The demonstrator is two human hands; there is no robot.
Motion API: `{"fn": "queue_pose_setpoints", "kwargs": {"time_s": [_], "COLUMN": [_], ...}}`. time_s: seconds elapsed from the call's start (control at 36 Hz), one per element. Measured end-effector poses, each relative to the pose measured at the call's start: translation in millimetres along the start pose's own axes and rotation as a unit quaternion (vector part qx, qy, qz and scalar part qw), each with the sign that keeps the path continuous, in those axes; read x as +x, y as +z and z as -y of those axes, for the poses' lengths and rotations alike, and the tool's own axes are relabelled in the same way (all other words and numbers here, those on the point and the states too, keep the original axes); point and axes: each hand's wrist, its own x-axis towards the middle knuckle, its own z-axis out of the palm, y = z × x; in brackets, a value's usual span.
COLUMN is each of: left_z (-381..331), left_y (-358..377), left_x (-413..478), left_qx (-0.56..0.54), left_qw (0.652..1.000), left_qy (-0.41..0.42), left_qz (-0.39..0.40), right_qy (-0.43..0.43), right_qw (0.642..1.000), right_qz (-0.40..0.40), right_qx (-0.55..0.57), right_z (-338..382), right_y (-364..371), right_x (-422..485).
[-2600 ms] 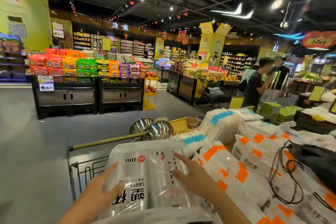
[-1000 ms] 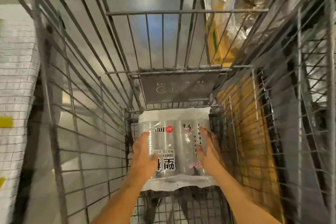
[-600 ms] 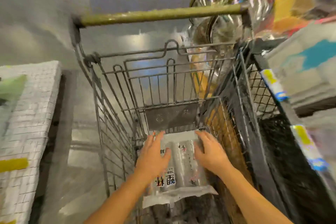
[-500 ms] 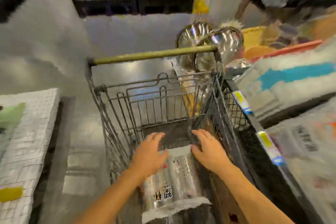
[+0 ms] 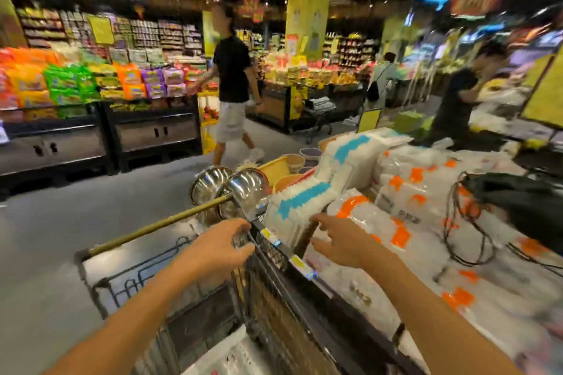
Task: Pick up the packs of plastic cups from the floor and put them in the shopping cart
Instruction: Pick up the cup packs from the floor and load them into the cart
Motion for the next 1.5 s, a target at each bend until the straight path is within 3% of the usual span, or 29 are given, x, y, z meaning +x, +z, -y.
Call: {"fn": "queue_pose_setpoints", "kwargs": {"time_s": [0.39, 0.69, 0.86, 1.06, 1.33, 1.5], "left_z": [-187, -316, -375, -420, -422, -417], "left_y": [68, 148, 185, 217, 243, 255], "left_x": [-38, -87, -128, -221, -390, -489], "left_qx": [-0.008, -0.006, 0.020, 0.002, -0.030, -0.015], "left_qw": [0.989, 0.937, 0.859, 0.742, 0.557, 0.485], "left_qy": [0.138, 0.328, 0.472, 0.610, 0.722, 0.761], "left_qz": [0.052, 0.123, 0.196, 0.278, 0.409, 0.431], "right_qy": [0.180, 0.360, 0.486, 0.633, 0.769, 0.816], "right_qw": [0.980, 0.917, 0.841, 0.726, 0.549, 0.466], "right_qz": [-0.086, -0.170, -0.238, -0.268, -0.327, -0.342], "right_qx": [0.001, -0.004, -0.006, -0.008, -0.003, 0.022], "right_z": [-113, -135, -99, -16, 143, 214], "right_y": [-78, -80, -54, -9, 72, 115], "right_x": [-227, -419, -523, -637, -761, -822]}}
